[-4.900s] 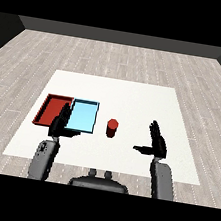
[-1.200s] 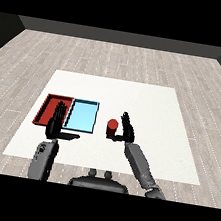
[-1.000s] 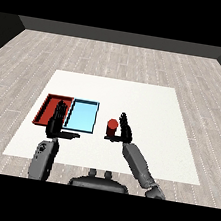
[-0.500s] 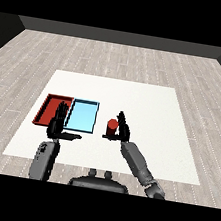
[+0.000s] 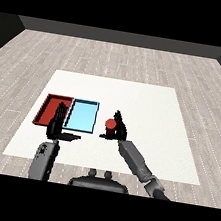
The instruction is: Pick the red can and put it in the red box
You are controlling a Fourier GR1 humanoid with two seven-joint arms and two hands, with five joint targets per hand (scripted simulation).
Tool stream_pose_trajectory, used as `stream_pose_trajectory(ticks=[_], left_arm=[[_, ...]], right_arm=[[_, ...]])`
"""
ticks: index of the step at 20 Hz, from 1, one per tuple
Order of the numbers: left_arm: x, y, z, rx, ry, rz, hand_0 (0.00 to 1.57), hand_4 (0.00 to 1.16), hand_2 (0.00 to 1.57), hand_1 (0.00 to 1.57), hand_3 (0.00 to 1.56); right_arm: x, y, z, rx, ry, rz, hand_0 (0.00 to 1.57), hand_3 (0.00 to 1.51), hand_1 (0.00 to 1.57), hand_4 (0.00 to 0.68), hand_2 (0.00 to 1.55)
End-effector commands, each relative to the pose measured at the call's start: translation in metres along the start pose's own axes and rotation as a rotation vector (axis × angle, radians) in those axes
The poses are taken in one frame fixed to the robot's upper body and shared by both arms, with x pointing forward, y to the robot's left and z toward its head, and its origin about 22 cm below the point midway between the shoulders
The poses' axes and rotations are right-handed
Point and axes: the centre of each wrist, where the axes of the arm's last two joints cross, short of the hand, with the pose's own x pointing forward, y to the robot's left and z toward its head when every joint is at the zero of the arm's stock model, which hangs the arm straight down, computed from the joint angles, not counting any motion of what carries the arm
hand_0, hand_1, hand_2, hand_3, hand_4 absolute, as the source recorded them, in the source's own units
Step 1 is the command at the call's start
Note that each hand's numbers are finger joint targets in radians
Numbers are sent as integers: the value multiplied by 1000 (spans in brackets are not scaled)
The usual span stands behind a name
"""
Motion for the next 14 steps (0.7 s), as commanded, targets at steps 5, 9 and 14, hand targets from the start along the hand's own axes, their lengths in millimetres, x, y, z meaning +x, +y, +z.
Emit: stream_pose_trajectory(ticks=[5,9,14], left_arm=[[6,10,-17,7,-1,18,0,0,0,0,0],[8,10,7,6,-1,1,0,0,0,0,0],[13,3,8,7,11,-5,0,0,0,0,0]], right_arm=[[2,-2,-15,7,25,14,0,0,0,0,0],[12,5,-28,-49,60,80,0,0,0,0,0],[-1,1,-16,-166,100,166,1566,1475,1566,582,1525]])
